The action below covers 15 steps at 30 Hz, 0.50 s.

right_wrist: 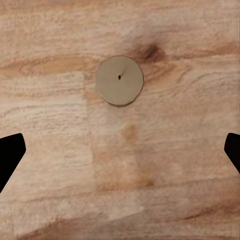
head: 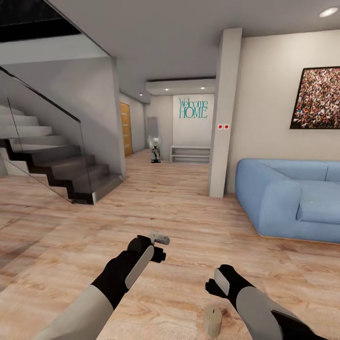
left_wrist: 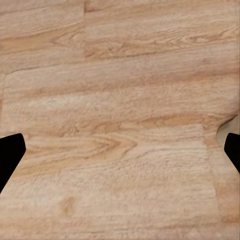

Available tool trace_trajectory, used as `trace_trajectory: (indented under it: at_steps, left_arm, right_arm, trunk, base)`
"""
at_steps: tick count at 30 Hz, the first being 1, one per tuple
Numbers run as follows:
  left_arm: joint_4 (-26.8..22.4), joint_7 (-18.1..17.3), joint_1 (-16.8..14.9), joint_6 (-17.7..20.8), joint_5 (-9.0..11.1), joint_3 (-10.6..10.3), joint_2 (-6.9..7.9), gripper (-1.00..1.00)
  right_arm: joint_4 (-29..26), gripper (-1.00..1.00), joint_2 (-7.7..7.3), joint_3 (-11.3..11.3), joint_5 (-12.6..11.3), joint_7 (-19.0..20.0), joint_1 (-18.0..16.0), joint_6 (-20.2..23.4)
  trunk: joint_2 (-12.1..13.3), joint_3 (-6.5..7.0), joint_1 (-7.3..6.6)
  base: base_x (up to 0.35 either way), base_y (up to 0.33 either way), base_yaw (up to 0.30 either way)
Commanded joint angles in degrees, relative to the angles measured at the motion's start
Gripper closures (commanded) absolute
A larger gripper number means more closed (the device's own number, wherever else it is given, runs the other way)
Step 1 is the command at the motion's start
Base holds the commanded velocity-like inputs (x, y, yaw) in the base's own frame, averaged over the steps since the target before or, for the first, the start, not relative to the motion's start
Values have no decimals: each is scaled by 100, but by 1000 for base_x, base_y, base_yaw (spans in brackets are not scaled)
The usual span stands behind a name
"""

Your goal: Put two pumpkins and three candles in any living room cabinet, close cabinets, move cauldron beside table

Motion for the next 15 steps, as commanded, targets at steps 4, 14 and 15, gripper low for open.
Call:
trace_trajectory:
  at_steps: [4,14,15]
  left_arm:
    - [-298,60,5,40,61,1,28,-100]
    - [-1184,64,52,296,68,47,55,-100]
    - [-1278,64,55,332,66,51,57,-100]
  right_arm:
    - [-12,-100,2,-23,18,-16,-2,32]
    - [-12,-100,8,-23,19,-16,-2,32]
    - [-12,-100,9,-23,18,-16,-2,32]
  trunk:
    - [-165,-79,87]
    - [-566,-259,307]
    - [-568,-281,310]
  base:
    - [0,0,0]
    - [0,0,0]
    - [0,0,0]
